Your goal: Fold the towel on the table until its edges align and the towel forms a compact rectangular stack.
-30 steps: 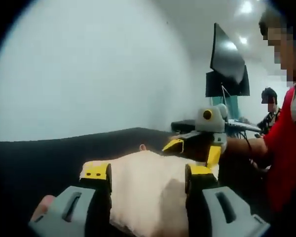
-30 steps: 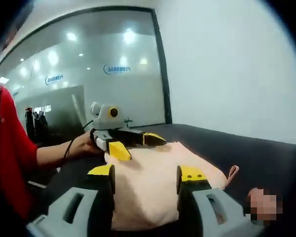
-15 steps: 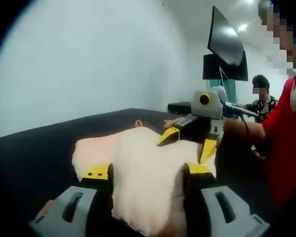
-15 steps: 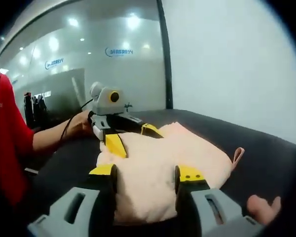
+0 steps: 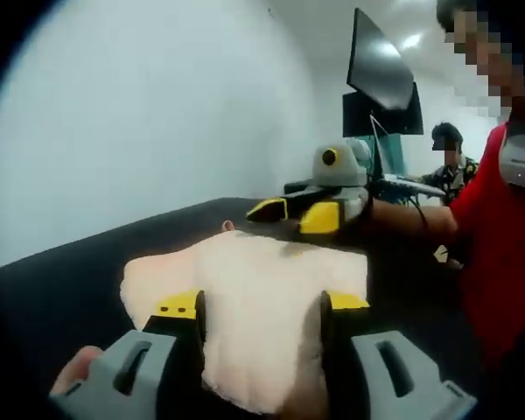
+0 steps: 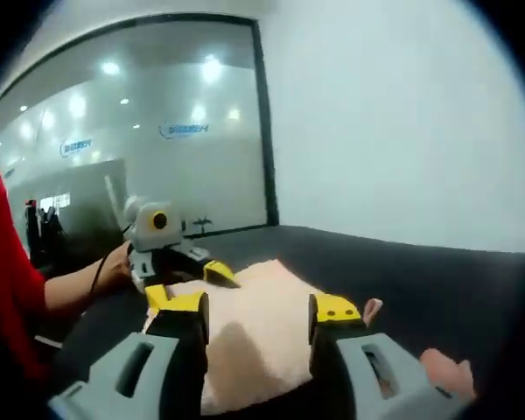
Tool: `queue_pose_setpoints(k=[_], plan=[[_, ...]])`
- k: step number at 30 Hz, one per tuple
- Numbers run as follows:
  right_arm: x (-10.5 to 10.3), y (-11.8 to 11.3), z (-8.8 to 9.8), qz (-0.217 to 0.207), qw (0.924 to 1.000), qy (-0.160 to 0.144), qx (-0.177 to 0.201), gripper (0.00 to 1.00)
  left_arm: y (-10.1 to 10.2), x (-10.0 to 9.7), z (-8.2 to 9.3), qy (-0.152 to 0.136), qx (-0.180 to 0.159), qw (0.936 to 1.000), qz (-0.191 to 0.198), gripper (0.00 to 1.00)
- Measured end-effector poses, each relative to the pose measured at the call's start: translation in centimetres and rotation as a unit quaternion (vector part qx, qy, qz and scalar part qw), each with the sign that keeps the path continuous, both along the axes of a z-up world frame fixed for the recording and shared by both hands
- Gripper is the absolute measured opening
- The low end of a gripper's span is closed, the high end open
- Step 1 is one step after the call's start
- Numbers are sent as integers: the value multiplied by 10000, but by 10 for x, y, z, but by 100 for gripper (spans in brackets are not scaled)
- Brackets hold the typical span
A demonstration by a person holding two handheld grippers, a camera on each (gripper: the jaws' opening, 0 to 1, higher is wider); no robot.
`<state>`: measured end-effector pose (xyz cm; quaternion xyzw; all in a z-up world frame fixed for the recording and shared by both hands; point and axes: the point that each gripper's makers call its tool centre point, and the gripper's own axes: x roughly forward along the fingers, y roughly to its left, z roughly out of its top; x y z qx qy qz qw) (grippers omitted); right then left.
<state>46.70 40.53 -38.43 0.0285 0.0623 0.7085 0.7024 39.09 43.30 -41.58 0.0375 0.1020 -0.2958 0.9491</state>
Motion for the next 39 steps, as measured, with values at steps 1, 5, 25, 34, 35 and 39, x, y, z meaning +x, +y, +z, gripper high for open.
queue_pose_setpoints(k=[1, 5, 25, 34, 35, 39], plan=[[-1, 1, -6, 16, 9999, 0, -143, 42, 1, 0, 0, -10, -1, 10000, 7, 54], [-5, 9, -37, -39, 9962, -236, -833, 35, 12, 3, 2, 22, -80, 9998, 156, 56], [-24, 17, -37, 125, 9960, -545, -697, 30, -14, 30, -10, -83, 37, 9997, -217, 63], [4, -7, 9, -409, 9986, 282, -187, 31, 17, 29, 24, -276, -575, 9958, 654, 61], [16, -15, 19, -627, 9944, 846, -37, 32, 40, 32, 21, 228, -1199, 9835, 1333, 55], [46, -57, 12, -1446, 9682, 1946, -621, 20, 68, 1, 32, 986, -1574, 9698, 1583, 50]])
